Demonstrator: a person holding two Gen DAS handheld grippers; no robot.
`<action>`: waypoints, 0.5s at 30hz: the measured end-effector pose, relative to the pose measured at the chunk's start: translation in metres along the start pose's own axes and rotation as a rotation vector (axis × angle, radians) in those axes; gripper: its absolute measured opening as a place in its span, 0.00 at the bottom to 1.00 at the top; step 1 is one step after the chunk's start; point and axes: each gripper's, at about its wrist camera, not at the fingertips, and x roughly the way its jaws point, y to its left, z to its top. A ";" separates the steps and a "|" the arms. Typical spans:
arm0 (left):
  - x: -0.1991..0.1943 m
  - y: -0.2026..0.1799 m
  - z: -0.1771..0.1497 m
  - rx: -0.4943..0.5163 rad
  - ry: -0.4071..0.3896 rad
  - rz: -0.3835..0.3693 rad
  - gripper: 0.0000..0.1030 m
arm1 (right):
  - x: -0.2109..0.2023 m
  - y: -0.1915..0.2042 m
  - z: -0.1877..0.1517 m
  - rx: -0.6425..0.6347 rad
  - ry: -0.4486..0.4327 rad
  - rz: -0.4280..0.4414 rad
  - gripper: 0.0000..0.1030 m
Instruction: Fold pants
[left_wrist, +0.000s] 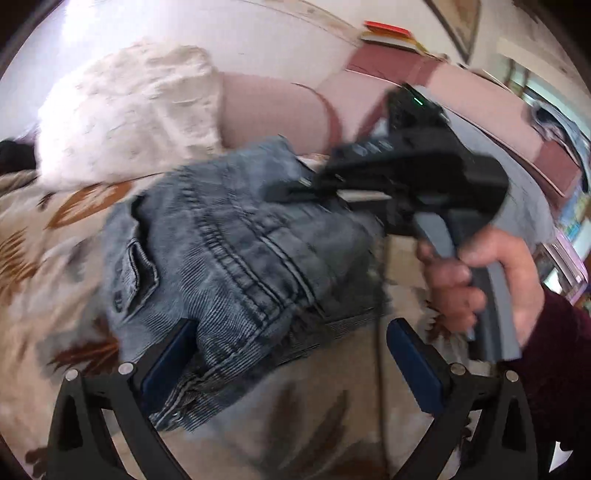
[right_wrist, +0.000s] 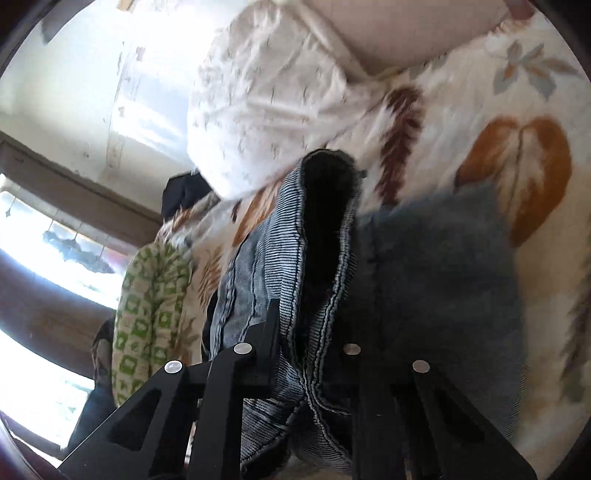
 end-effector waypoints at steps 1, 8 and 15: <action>0.005 -0.007 0.002 0.021 0.007 -0.011 0.99 | -0.006 -0.002 0.005 -0.010 -0.023 -0.013 0.14; 0.031 -0.027 0.008 0.085 0.068 -0.090 0.99 | -0.007 -0.065 0.032 0.082 0.019 -0.068 0.14; -0.021 0.004 0.015 0.023 0.010 0.019 0.99 | 0.006 -0.112 0.023 0.247 0.133 -0.033 0.26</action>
